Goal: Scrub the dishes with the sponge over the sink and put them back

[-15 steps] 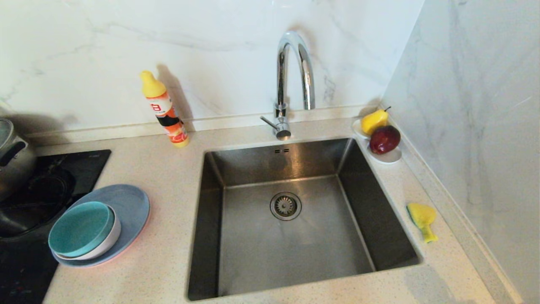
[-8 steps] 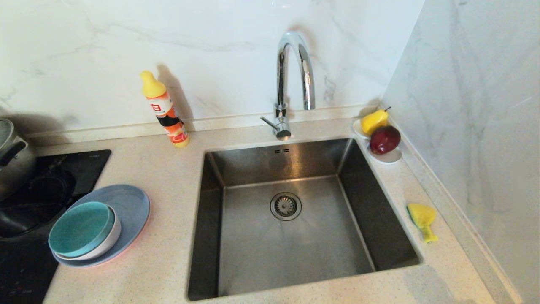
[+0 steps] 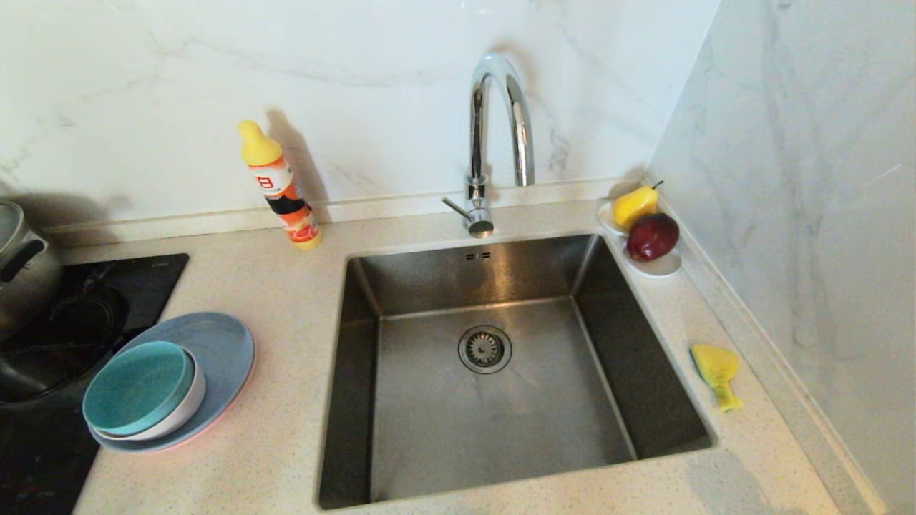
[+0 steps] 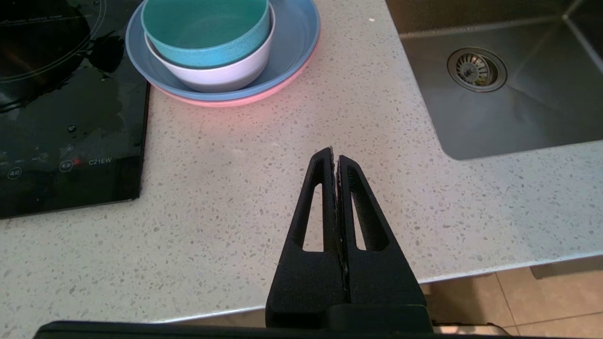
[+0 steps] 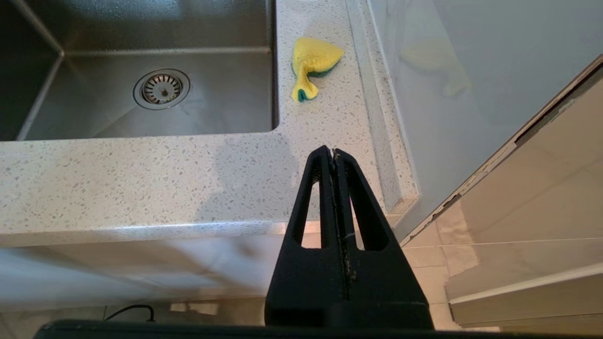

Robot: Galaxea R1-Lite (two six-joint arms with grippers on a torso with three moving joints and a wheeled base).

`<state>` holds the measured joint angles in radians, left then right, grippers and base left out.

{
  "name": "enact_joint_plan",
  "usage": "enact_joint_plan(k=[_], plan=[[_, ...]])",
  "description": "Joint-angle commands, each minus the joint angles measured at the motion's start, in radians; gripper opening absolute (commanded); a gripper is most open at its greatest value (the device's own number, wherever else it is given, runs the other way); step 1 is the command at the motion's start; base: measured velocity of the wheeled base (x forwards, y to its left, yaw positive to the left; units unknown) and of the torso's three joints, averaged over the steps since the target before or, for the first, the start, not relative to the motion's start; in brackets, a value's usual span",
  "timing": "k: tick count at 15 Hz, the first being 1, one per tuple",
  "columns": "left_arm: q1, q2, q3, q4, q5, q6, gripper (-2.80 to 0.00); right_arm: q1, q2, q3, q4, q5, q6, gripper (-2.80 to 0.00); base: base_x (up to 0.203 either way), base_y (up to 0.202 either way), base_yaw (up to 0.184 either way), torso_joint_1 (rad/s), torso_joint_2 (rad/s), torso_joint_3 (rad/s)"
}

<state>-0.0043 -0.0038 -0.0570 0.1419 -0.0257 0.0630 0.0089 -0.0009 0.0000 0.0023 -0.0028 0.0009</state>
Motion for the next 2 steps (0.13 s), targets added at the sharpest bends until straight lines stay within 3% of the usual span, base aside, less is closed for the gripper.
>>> enact_joint_plan(k=[1, 2], plan=[[0.000, 0.004, 0.000, 0.004, 0.000, 0.000, -2.80, 0.000, -0.001, 0.000, 0.000, 0.000, 0.001, -2.80, 0.000, 0.000, 0.000, 0.000, 0.00, 0.000], [0.000, 0.004, 0.000, 0.004, 0.000, 0.000, -2.80, 0.000, -0.002, 0.000, 0.001, 0.000, 0.001, -2.80, 0.000, 0.000, 0.000, 0.000, 0.00, 0.000]])
